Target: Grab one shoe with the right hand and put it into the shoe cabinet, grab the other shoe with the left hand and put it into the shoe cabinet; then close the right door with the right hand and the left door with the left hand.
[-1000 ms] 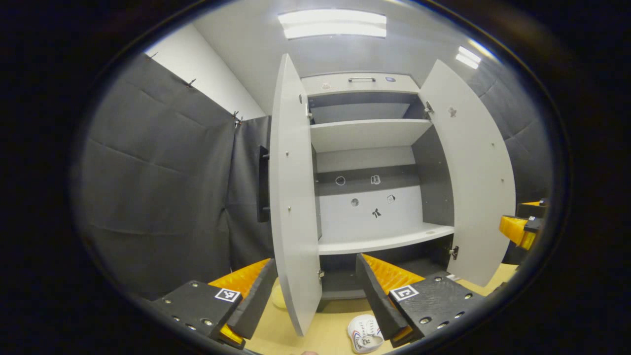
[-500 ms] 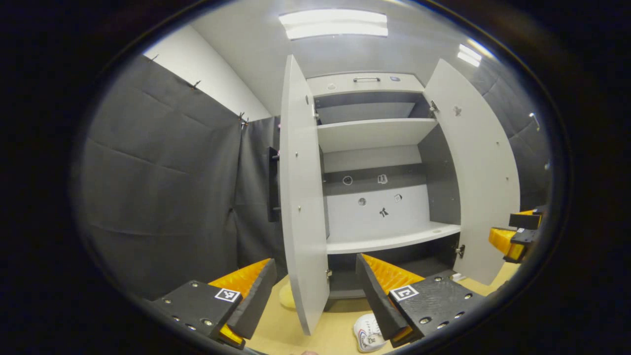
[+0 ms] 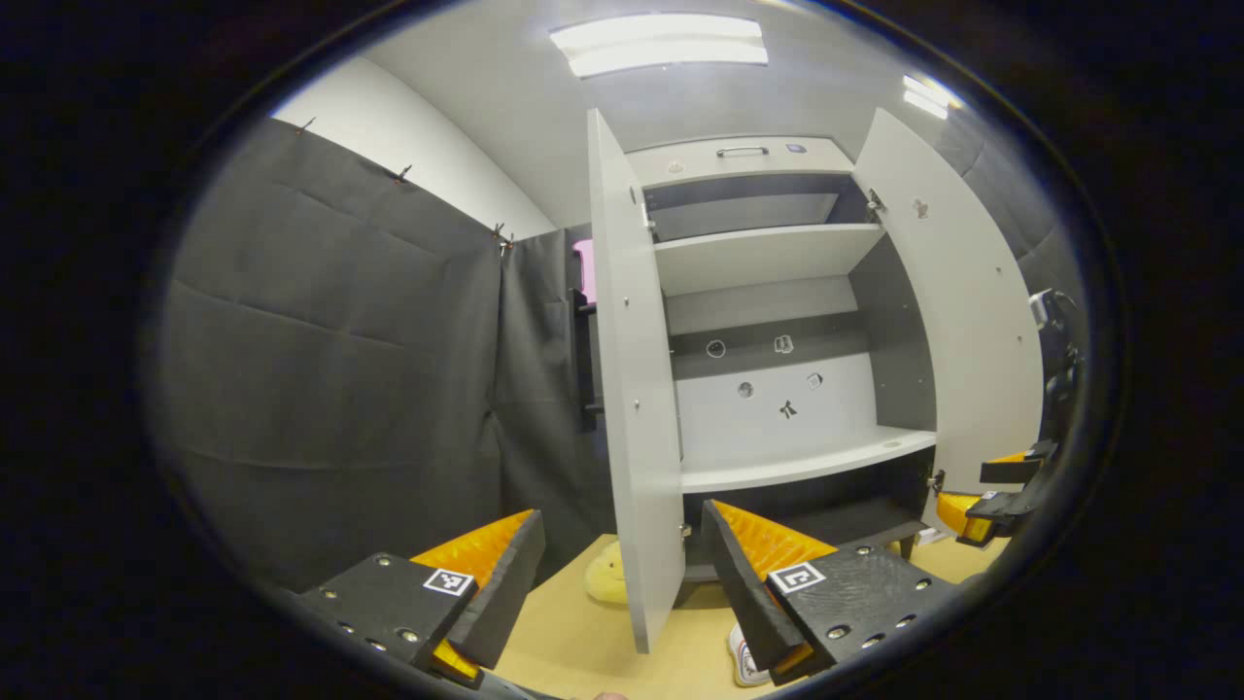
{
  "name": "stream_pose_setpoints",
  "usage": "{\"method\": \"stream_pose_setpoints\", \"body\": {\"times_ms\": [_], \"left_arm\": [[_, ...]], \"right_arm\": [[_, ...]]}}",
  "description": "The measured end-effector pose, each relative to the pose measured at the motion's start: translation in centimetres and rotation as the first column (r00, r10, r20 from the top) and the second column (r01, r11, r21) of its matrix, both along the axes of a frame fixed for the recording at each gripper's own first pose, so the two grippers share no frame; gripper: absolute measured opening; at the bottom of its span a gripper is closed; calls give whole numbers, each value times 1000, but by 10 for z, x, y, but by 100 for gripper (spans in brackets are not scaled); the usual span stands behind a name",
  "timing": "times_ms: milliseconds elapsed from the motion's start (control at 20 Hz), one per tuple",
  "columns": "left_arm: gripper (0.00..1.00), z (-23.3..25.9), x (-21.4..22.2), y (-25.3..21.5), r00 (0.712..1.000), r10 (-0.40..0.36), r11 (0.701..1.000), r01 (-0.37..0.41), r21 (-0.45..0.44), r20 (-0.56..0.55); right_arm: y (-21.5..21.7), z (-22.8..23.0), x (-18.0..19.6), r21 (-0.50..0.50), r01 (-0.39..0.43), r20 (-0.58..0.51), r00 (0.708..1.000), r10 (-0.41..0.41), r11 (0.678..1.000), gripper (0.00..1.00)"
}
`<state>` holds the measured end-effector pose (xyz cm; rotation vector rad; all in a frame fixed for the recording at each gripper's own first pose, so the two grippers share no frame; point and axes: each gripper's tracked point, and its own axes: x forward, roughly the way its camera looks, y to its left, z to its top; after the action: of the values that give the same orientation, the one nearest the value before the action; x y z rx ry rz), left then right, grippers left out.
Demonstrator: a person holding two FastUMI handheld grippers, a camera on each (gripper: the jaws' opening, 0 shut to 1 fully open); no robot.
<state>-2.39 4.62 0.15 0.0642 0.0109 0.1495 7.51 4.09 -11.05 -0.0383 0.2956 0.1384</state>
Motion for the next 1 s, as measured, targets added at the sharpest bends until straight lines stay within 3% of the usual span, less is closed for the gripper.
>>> {"method": "stream_pose_setpoints", "body": {"times_ms": [500,1000], "left_arm": [[94,5,-15,32,996,90,995,-90,31,1],[94,2,-33,64,983,184,981,-183,58,-19]], "right_arm": [[19,-89,19,-38,-64,-190,980,56,997,98],[45,-179,9,-69,-145,-417,903,103,987,98]]}}
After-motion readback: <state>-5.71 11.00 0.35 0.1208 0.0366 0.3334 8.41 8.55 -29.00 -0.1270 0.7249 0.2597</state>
